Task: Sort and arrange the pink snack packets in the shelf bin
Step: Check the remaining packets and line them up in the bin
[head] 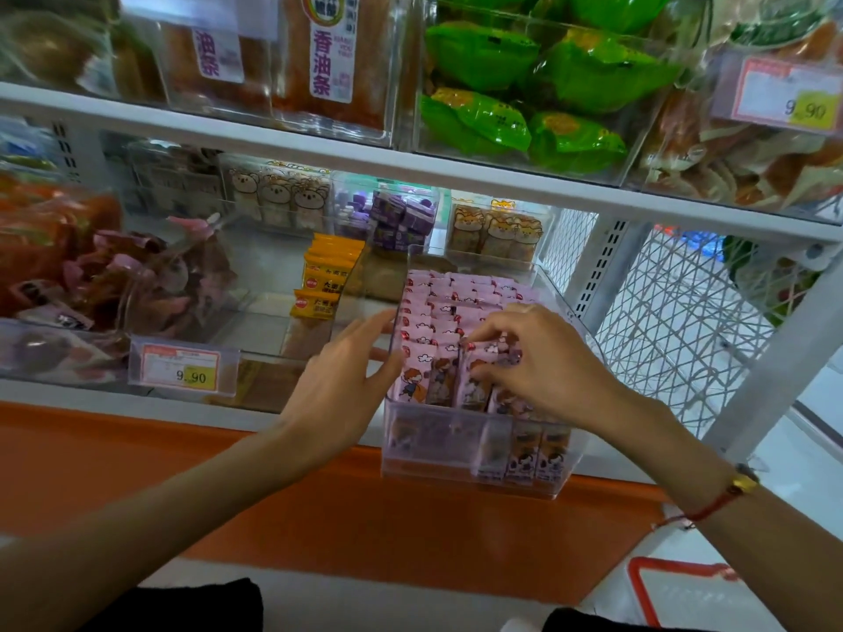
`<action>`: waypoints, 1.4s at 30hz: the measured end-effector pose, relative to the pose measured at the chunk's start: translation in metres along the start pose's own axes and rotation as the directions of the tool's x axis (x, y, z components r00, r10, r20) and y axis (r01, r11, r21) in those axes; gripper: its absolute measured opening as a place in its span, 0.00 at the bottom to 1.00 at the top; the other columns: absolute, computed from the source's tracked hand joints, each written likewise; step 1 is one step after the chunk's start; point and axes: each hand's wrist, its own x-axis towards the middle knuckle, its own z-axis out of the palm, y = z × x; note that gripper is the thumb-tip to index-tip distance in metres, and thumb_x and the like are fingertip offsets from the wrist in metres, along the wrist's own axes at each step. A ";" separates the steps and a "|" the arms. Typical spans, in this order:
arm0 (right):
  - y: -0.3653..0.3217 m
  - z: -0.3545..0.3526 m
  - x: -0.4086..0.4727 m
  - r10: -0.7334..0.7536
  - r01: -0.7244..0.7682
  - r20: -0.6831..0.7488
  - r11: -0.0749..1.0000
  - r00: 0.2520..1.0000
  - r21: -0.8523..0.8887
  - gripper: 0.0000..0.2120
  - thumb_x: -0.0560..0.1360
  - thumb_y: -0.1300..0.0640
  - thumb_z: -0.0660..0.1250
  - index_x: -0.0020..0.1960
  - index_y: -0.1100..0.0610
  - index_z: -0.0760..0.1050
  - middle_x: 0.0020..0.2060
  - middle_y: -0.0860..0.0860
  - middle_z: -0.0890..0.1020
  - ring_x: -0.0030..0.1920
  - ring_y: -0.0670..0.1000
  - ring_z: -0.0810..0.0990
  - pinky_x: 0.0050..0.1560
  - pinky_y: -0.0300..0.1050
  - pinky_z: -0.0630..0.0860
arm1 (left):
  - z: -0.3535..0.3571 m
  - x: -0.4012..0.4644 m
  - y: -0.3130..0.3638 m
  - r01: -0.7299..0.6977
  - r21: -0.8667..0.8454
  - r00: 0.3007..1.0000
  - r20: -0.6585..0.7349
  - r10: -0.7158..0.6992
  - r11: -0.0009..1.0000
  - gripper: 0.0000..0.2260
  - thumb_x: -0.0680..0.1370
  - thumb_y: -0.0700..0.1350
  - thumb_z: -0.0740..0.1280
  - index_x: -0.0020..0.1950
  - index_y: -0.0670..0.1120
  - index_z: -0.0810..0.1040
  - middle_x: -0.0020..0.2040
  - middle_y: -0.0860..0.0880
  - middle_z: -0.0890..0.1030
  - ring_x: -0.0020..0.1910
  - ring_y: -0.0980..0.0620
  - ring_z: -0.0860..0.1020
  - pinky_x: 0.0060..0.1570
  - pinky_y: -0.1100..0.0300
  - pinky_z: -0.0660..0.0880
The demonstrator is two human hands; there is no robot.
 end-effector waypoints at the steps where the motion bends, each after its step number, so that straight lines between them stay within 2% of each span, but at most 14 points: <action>1: 0.000 0.002 -0.001 -0.004 0.004 0.008 0.999 1.000 -0.032 0.16 0.69 0.53 0.74 0.56 0.52 0.79 0.56 0.49 0.79 0.55 0.46 0.73 0.51 0.38 0.65 | -0.001 0.000 0.000 0.002 0.013 1.000 0.005 -0.002 1.000 0.19 0.81 0.48 0.60 0.72 0.54 0.66 0.66 0.54 0.74 0.55 0.60 0.75 0.58 0.53 0.75; 3: 0.000 0.010 -0.004 -0.007 0.013 0.064 0.996 0.998 -0.090 0.16 0.71 0.52 0.73 0.57 0.52 0.77 0.57 0.49 0.79 0.58 0.47 0.73 0.52 0.39 0.64 | -0.002 0.001 0.001 0.011 0.025 1.000 0.003 -0.011 1.000 0.19 0.81 0.49 0.61 0.72 0.55 0.66 0.66 0.56 0.74 0.53 0.62 0.74 0.56 0.55 0.74; 8: 0.007 0.021 -0.007 0.030 -0.029 0.015 0.998 0.999 -0.053 0.19 0.71 0.51 0.72 0.61 0.52 0.76 0.57 0.47 0.78 0.51 0.41 0.69 0.39 0.28 0.59 | -0.007 0.005 -0.003 0.069 0.036 0.998 -0.005 -0.068 0.997 0.21 0.77 0.55 0.65 0.70 0.58 0.68 0.54 0.63 0.76 0.45 0.68 0.74 0.46 0.62 0.72; 12: 0.009 0.018 -0.015 0.013 -0.014 -0.031 0.999 0.999 -0.045 0.23 0.72 0.47 0.70 0.65 0.49 0.73 0.60 0.46 0.75 0.59 0.44 0.70 0.51 0.36 0.67 | -0.011 0.003 0.002 0.043 0.066 0.997 -0.067 -0.038 0.997 0.26 0.73 0.58 0.69 0.69 0.56 0.67 0.56 0.62 0.74 0.50 0.62 0.75 0.48 0.59 0.75; 15: 0.011 0.005 -0.025 -0.035 0.031 -0.127 0.999 0.991 -0.038 0.19 0.73 0.48 0.69 0.63 0.47 0.74 0.61 0.45 0.75 0.60 0.39 0.65 0.60 0.41 0.62 | -0.014 0.006 0.013 -0.069 0.118 0.986 -0.140 0.085 0.991 0.23 0.74 0.54 0.70 0.67 0.55 0.69 0.56 0.62 0.71 0.48 0.65 0.72 0.45 0.66 0.70; 18: 0.024 -0.014 -0.032 -0.013 -0.001 -0.355 0.999 0.935 -0.040 0.13 0.75 0.54 0.67 0.60 0.50 0.77 0.59 0.47 0.77 0.60 0.40 0.64 0.60 0.42 0.61 | -0.016 0.024 0.029 -0.182 0.128 0.972 -0.127 0.198 0.975 0.16 0.76 0.45 0.69 0.63 0.53 0.74 0.53 0.62 0.73 0.46 0.67 0.72 0.43 0.74 0.67; 21: 0.044 -0.021 -0.035 0.159 -0.151 -0.373 0.987 0.914 0.052 0.18 0.76 0.58 0.65 0.66 0.53 0.71 0.62 0.52 0.75 0.60 0.50 0.73 0.56 0.43 0.69 | -0.006 0.062 0.040 -0.214 0.112 0.975 -0.029 0.219 0.970 0.12 0.77 0.41 0.66 0.58 0.54 0.77 0.45 0.66 0.74 0.42 0.70 0.73 0.39 0.74 0.68; 24: 0.056 -0.012 -0.037 0.240 -0.217 -0.274 0.970 0.931 0.109 0.20 0.78 0.61 0.62 0.70 0.55 0.67 0.65 0.53 0.72 0.47 0.46 0.76 0.48 0.38 0.74 | 0.022 0.115 0.036 -0.188 0.143 0.976 0.137 0.168 0.972 0.13 0.78 0.38 0.64 0.59 0.51 0.78 0.54 0.55 0.80 0.47 0.64 0.75 0.44 0.71 0.72; 26: 0.063 -0.008 -0.036 0.272 -0.229 -0.300 0.958 0.914 0.171 0.21 0.77 0.63 0.63 0.70 0.56 0.67 0.66 0.54 0.71 0.43 0.42 0.75 0.41 0.28 0.71 | 0.046 0.149 0.027 -0.171 0.217 0.967 0.225 0.121 0.961 0.14 0.79 0.39 0.63 0.63 0.49 0.77 0.61 0.50 0.79 0.53 0.57 0.75 0.50 0.66 0.71; 28: 0.068 -0.008 -0.034 0.313 -0.249 -0.325 0.942 0.893 0.223 0.22 0.76 0.62 0.64 0.69 0.56 0.68 0.63 0.52 0.74 0.41 0.36 0.74 0.35 0.25 0.68 | 0.066 0.174 0.016 -0.176 0.330 0.956 0.280 0.082 0.927 0.15 0.80 0.41 0.61 0.66 0.48 0.75 0.65 0.48 0.77 0.59 0.52 0.75 0.54 0.62 0.68; 32: 0.072 -0.004 -0.033 0.342 -0.258 -0.300 0.923 0.891 0.287 0.18 0.76 0.61 0.64 0.66 0.53 0.72 0.51 0.46 0.78 0.41 0.35 0.75 0.38 0.28 0.70 | 0.087 0.202 -0.003 -0.202 0.451 0.937 0.347 0.037 0.870 0.12 0.81 0.43 0.59 0.62 0.45 0.77 0.60 0.43 0.79 0.57 0.45 0.77 0.60 0.51 0.72; 34: 0.074 -0.004 -0.033 0.354 -0.258 -0.298 0.912 0.886 0.318 0.18 0.76 0.60 0.64 0.65 0.51 0.73 0.49 0.43 0.78 0.40 0.36 0.77 0.39 0.31 0.72 | 0.093 0.210 -0.007 -0.217 0.483 0.941 0.334 0.051 0.848 0.12 0.81 0.47 0.61 0.59 0.45 0.79 0.56 0.44 0.81 0.54 0.45 0.78 0.58 0.50 0.74; 38: 0.079 -0.004 -0.037 0.359 -0.251 -0.278 0.900 0.891 0.357 0.17 0.76 0.56 0.64 0.64 0.46 0.72 0.45 0.37 0.78 0.39 0.34 0.78 0.28 0.28 0.70 | 0.100 0.219 -0.004 -0.210 0.504 0.960 0.270 0.078 0.838 0.14 0.78 0.54 0.65 0.58 0.47 0.81 0.54 0.46 0.82 0.52 0.46 0.79 0.50 0.55 0.74; 42: 0.079 -0.001 -0.038 0.361 -0.258 -0.259 0.897 0.896 0.357 0.16 0.77 0.53 0.62 0.64 0.45 0.70 0.44 0.35 0.76 0.41 0.30 0.77 0.31 0.27 0.72 | 0.105 0.220 0.001 -0.171 0.465 0.980 0.170 0.103 0.869 0.08 0.77 0.47 0.68 0.52 0.45 0.82 0.53 0.46 0.82 0.53 0.48 0.79 0.53 0.54 0.75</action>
